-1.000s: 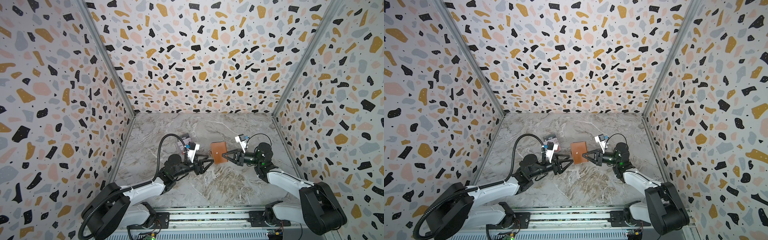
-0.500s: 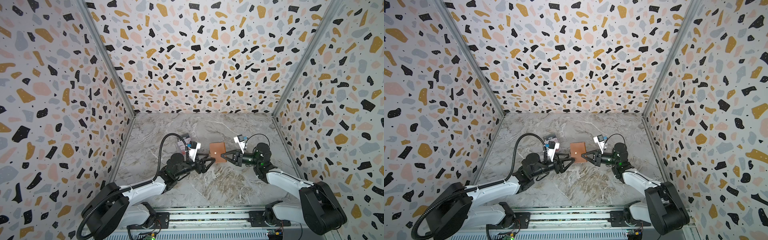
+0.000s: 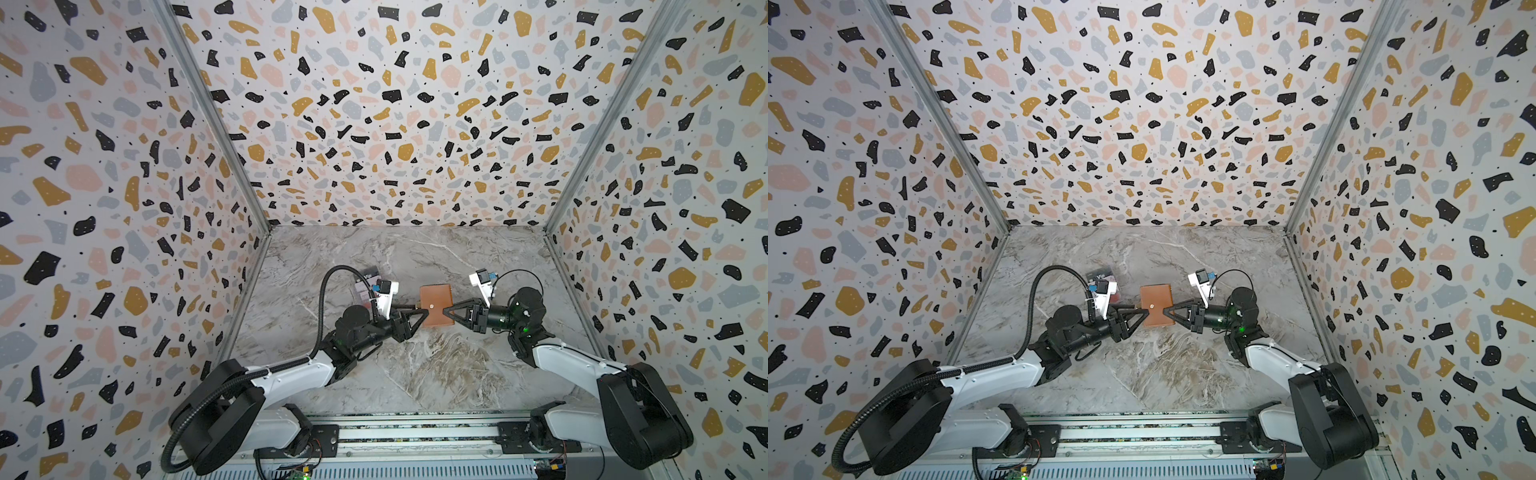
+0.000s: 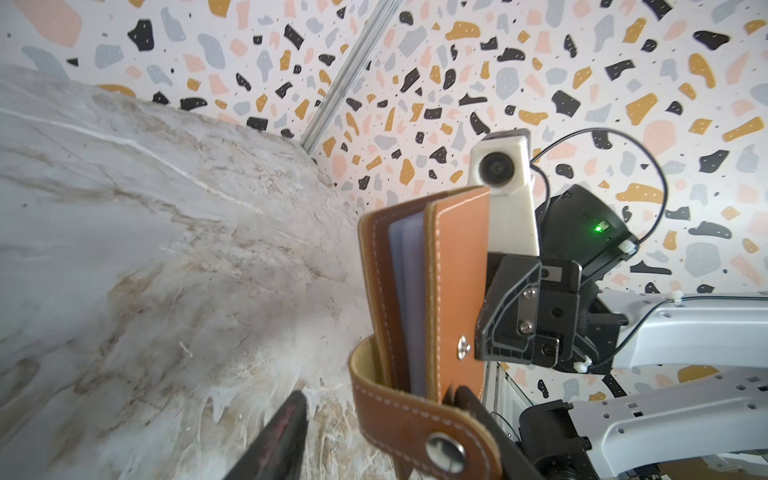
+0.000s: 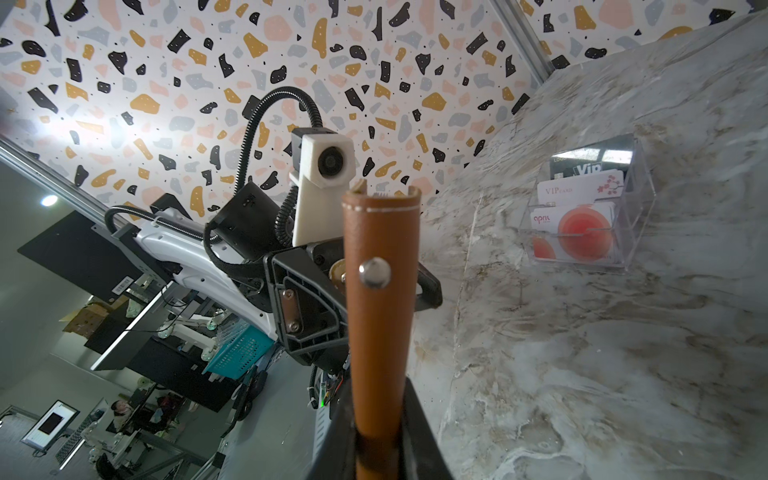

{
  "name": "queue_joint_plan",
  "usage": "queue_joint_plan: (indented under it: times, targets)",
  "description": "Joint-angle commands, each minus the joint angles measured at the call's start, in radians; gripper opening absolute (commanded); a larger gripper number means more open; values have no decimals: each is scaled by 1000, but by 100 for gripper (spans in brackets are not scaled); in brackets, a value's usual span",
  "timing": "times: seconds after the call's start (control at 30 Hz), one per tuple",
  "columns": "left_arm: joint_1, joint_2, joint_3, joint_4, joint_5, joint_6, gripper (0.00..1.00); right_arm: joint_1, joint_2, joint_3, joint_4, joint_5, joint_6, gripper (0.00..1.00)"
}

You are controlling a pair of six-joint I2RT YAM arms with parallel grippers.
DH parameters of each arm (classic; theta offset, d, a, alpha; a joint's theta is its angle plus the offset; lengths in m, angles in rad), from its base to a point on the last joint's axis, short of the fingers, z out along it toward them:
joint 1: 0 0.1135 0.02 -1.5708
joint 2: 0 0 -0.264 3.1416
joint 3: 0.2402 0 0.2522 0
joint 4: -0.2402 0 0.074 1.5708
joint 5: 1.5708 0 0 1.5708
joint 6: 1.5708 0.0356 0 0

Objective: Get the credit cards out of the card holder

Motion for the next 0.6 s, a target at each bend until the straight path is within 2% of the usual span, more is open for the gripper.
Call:
queue_joint_plan:
  times: [0.0,0.1,0.27,0.57]
  targets:
    - [11,10,-24,166,28,-63,49,-4,-1,-9,145,-64,68,2]
    - [23,15,-37,234,49,-101,43,-13,2,-19,213,-79,116,2]
    - [33,33,-49,337,93,-145,42,-17,17,-25,312,-95,191,2]
    - [42,7,-91,381,96,-166,40,-17,42,-32,474,-87,299,2]
